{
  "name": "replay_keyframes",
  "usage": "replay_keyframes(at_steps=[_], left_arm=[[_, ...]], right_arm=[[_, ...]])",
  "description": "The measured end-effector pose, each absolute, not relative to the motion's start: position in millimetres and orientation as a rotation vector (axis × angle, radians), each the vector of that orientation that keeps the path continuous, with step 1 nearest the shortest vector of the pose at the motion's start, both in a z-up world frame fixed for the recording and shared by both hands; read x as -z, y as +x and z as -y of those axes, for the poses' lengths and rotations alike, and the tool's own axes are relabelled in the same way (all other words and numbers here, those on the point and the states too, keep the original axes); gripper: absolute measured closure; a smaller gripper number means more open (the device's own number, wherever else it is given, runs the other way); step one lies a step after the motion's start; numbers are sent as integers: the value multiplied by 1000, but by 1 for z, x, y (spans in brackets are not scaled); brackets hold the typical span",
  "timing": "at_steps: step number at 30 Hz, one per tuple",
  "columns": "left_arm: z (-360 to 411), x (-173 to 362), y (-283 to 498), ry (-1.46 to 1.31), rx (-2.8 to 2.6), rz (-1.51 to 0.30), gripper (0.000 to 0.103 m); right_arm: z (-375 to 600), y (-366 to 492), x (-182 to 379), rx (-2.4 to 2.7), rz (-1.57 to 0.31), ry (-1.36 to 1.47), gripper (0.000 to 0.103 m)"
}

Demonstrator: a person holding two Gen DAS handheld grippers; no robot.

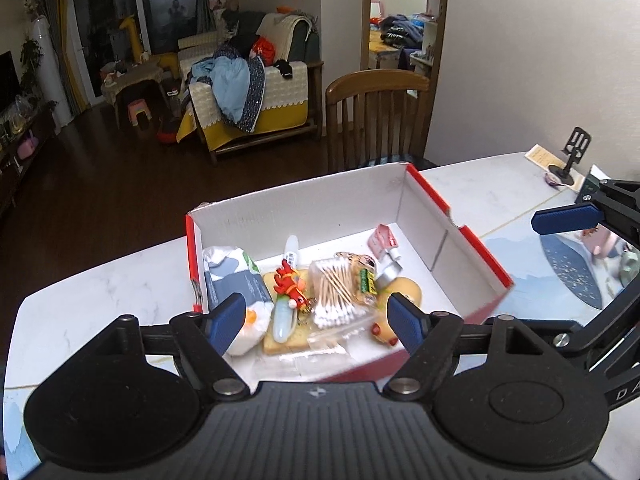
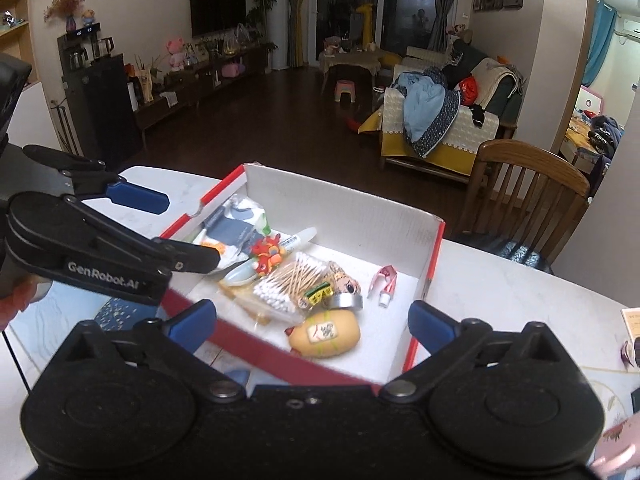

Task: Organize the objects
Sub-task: 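Withdraw both grippers from the box toward the snack bag and tape dispenser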

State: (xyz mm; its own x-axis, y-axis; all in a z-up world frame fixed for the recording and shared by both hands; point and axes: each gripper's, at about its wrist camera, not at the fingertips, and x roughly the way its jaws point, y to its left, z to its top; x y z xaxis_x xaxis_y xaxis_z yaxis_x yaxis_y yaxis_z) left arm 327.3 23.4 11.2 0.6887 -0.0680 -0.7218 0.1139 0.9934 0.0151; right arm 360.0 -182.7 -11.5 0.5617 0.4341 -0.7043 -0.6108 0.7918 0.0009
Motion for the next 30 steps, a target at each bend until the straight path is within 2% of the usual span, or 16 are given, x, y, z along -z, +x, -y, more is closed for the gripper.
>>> replay_keyframes(at_steps=[1, 3, 7, 11, 21, 30], left_arm=[[-23, -12, 321, 57, 104, -799, 26], [-22, -14, 310, 54, 105, -790, 19], [-23, -12, 287, 32, 95, -786, 16], [-23, -6, 265, 9, 88, -781, 2], [-16, 32, 220, -39, 82, -794, 0], [1, 78, 200, -64, 138, -900, 0]], right_arm=[[185, 355, 11, -622, -752, -256, 1], [189, 346, 11, -628, -752, -258, 1], [199, 330, 19, -630, -778, -248, 1], [207, 315, 30, -625, -816, -239, 1], [212, 288, 69, -555, -892, -262, 1], [212, 282, 118, -425, -1011, -229, 1]])
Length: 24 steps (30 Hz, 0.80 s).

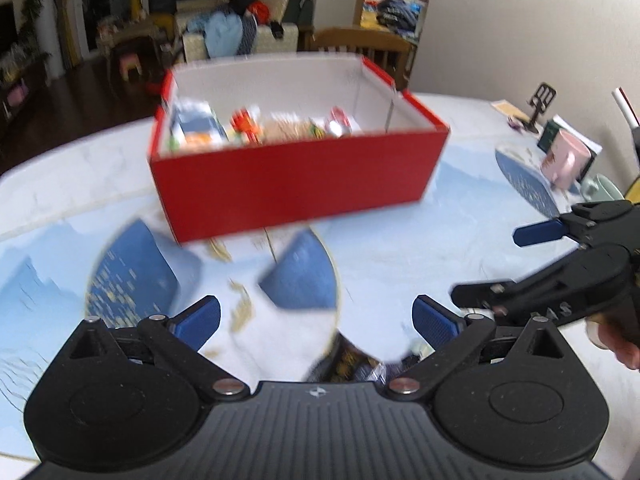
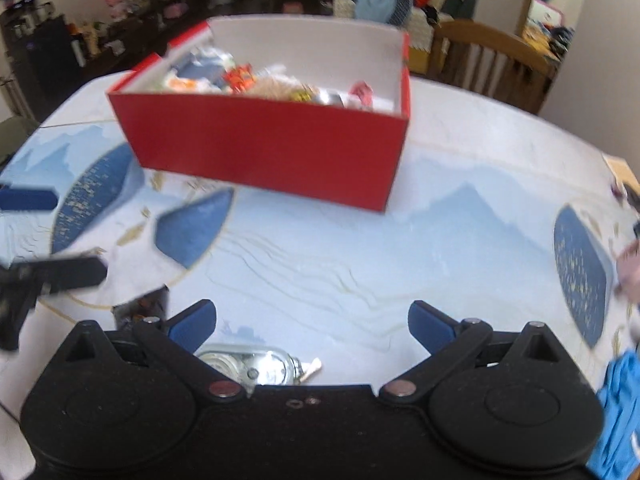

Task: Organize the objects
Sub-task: 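Withdraw both grippers from the box toward the snack bag and tape dispenser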

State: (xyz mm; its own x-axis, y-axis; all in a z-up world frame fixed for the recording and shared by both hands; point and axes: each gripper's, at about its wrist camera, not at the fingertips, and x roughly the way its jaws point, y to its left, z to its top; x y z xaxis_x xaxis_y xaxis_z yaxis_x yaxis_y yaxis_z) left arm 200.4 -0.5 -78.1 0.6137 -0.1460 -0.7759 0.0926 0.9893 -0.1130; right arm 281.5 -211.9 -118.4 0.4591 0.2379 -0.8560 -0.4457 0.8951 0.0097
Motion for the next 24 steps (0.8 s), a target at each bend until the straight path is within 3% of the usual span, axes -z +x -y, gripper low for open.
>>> replay_keyframes(at_steps=[24], left_arm=[[22, 143, 196, -60, 106, -1088, 0]], right_arm=[[192, 278, 166, -254, -1136, -245, 1]])
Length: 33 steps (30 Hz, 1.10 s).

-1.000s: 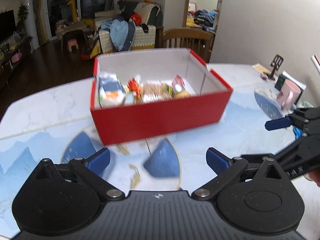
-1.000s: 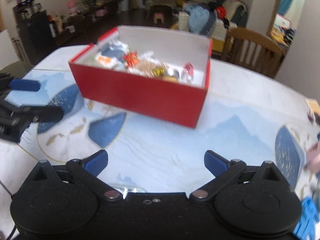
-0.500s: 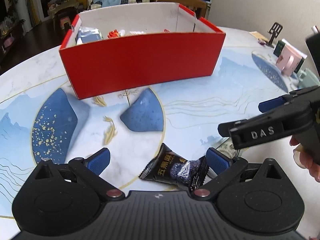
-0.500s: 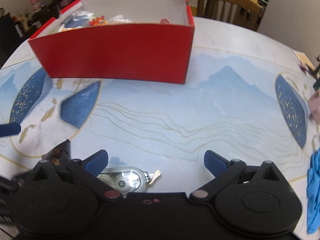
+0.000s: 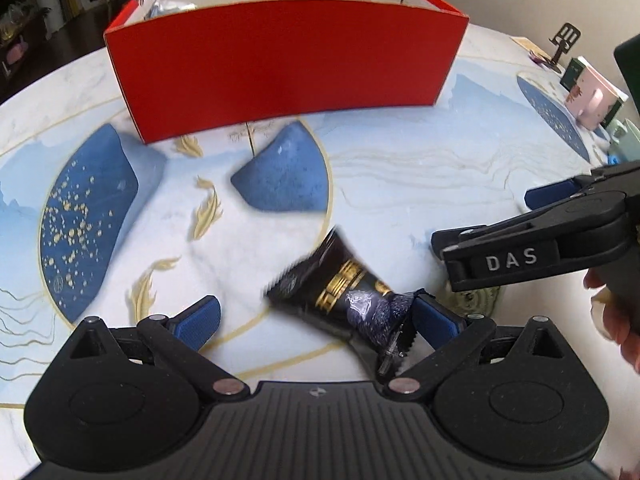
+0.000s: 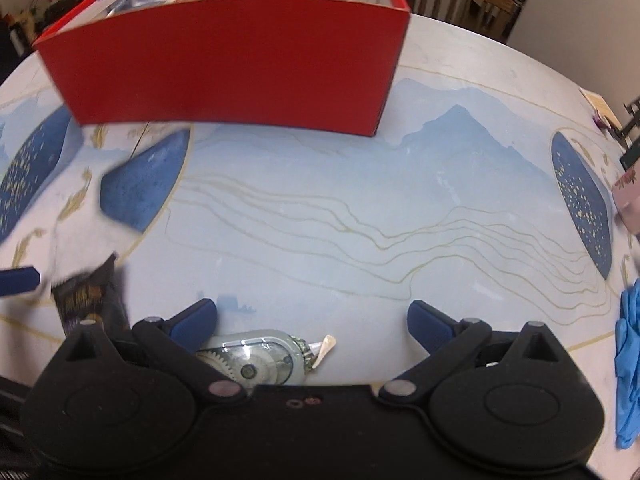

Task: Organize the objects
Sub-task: 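Withdraw both grippers from the box toward the snack bag and tape dispenser, then grasp the black snack bag with the left gripper while the right grasps the tape dispenser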

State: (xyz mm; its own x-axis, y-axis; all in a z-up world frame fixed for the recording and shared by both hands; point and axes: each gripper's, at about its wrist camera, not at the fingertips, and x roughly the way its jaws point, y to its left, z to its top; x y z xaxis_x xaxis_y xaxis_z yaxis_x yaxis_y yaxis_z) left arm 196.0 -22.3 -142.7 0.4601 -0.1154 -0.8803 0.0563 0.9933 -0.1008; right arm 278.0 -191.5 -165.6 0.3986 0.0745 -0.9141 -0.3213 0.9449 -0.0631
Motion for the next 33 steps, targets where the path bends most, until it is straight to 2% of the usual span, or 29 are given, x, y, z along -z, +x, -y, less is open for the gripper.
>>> replay_keyframes(at_steps=[13, 19, 28, 33], left_arm=[[11, 135, 184, -24, 143, -1067, 0], [17, 123, 198, -7, 152, -1036, 0], [20, 128, 223, -27, 111, -1083, 0], [18, 132, 231, -78, 90, -1098, 0]], right_arm=[[218, 233, 163, -313, -1081, -325, 2], [233, 214, 150, -311, -1093, -172, 2], [237, 204, 151, -176, -1245, 124, 4], [235, 214, 155, -110, -1309, 220, 14]])
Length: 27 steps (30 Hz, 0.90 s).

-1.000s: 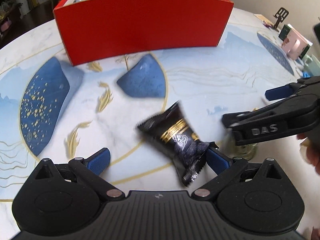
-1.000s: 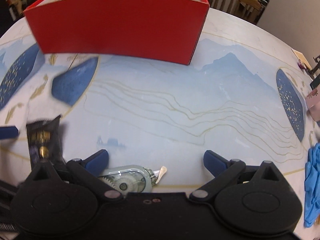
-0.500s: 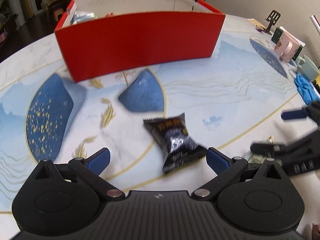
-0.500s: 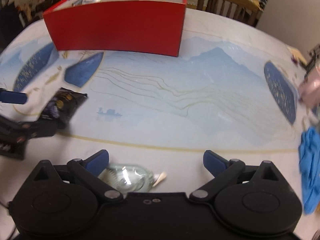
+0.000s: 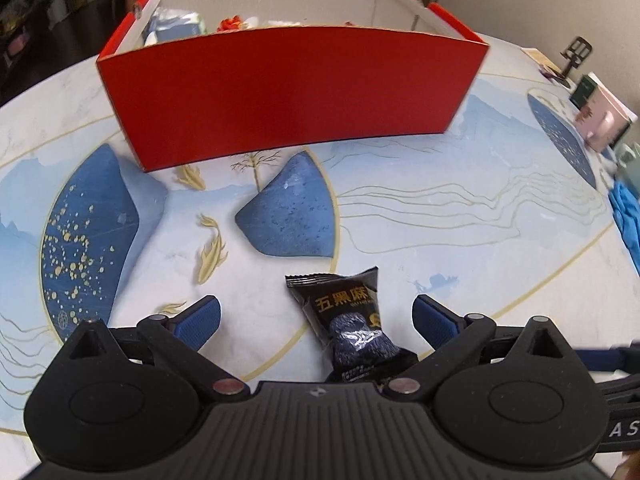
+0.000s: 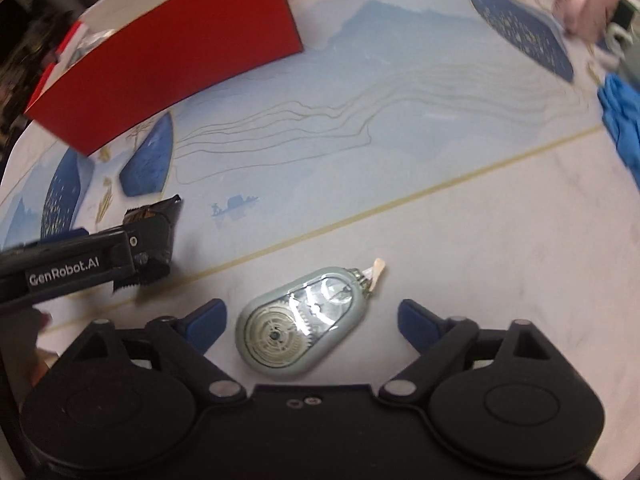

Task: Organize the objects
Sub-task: 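Grasp the black snack bag with the left gripper while the right grasps the tape dispenser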

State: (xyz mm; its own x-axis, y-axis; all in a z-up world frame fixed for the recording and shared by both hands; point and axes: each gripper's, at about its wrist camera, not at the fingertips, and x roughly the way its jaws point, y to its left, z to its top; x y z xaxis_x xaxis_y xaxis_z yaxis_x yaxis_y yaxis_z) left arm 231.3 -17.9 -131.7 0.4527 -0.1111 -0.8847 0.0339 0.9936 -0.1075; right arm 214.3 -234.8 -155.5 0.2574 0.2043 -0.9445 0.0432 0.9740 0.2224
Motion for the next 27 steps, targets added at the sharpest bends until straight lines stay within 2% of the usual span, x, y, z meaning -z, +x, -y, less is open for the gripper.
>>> replay_keyframes(at_steps=[11, 16, 18, 19, 22, 26, 27], left_arm=[[15, 137, 231, -69, 80, -1086, 2], [19, 140, 228, -40, 106, -1092, 12], [20, 141, 226, -31, 113, -1091, 25], [20, 141, 226, -24, 114, -1088, 26], [20, 140, 222, -10, 133, -1068, 39], [19, 138, 218, -6, 155, -1041, 66], [19, 138, 217, -8, 157, -1038, 67]], right_arm=[[211, 223, 158, -100, -1303, 114, 30], [201, 220, 158, -188, -1263, -2, 32], [200, 219, 157, -224, -1247, -27, 33], [201, 219, 156, -245, -1240, -35, 33], [208, 218, 155, -306, -1218, -42, 33], [221, 218, 153, -342, -1196, -38, 33], [224, 219, 153, -347, -1192, -36, 33]])
